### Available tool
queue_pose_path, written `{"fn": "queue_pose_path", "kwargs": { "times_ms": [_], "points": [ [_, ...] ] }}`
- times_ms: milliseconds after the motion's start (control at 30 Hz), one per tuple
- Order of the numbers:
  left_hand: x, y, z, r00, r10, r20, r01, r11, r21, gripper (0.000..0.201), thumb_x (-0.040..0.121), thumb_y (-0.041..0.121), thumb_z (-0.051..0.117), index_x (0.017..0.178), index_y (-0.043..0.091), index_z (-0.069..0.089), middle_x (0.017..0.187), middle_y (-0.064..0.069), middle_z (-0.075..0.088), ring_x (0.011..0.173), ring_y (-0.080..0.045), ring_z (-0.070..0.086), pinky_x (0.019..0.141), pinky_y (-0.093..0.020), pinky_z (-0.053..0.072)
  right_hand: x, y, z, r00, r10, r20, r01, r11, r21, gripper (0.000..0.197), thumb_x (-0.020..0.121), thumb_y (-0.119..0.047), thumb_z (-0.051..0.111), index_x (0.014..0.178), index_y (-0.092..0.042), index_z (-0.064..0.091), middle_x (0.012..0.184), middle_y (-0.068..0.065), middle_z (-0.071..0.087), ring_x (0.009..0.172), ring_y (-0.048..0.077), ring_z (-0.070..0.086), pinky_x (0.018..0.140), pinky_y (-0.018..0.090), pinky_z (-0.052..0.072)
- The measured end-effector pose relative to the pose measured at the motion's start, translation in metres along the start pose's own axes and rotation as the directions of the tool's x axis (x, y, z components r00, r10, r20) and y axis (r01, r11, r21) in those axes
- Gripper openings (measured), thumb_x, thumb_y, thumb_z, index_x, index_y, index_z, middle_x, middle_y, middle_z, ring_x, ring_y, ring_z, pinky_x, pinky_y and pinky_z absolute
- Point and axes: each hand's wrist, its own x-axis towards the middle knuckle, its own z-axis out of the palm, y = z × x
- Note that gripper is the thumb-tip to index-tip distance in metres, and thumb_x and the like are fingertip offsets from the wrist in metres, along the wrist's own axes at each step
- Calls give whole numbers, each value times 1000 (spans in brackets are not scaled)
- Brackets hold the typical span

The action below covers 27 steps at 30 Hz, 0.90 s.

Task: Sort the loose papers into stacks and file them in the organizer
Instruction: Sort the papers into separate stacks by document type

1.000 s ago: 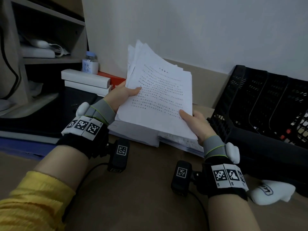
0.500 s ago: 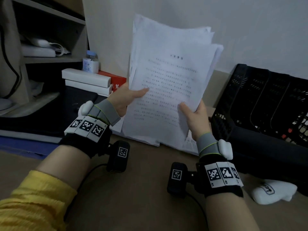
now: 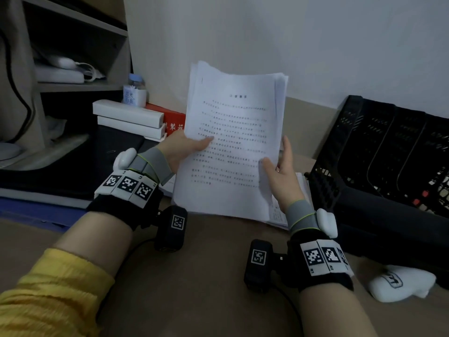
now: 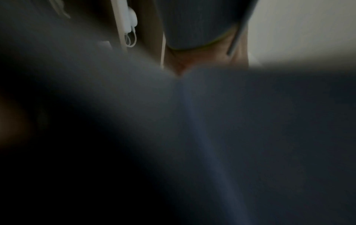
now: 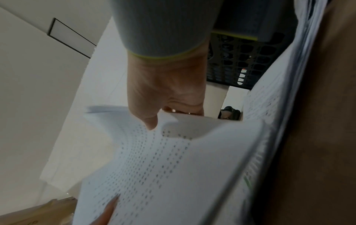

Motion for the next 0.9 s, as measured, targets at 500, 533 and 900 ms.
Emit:
{"fn": "queue_pose_path", "kwargs": {
  "times_ms": [500, 533, 900],
  "points": [
    [3, 4, -4, 1000, -4, -25, 2, 998, -58, 39, 89, 18, 67, 127, 13, 60, 118, -11, 69, 107, -34, 66, 92, -55, 51, 5, 10, 2, 1000, -13, -7, 13, 1000, -20, 70, 84, -17, 44, 149, -37, 25, 152, -17, 34, 141, 10, 33, 116, 48, 28],
    [4, 4, -4, 1000, -4, -29, 3, 998, -58, 39, 89, 18, 66, 127, 13, 60, 118, -11, 69, 107, -34, 67, 91, -55, 52, 4, 7, 3, 1000, -9, -24, 9, 1000, -12, 69, 85, -15, 44, 149, -35, 25, 151, -17, 35, 140, 9, 34, 116, 47, 29],
    [-1, 6, 0, 999, -4, 53, 8, 997, -77, 39, 92, 14, 62, 131, 13, 56, 121, -13, 67, 109, -35, 66, 88, -55, 53, 1, -3, 4, 954, -62, -292, 67, 998, 9, 25, 87, -16, 59, 108, -29, 56, 120, -7, 62, 84, 22, 62, 74, 39, 54]
  ]
}}
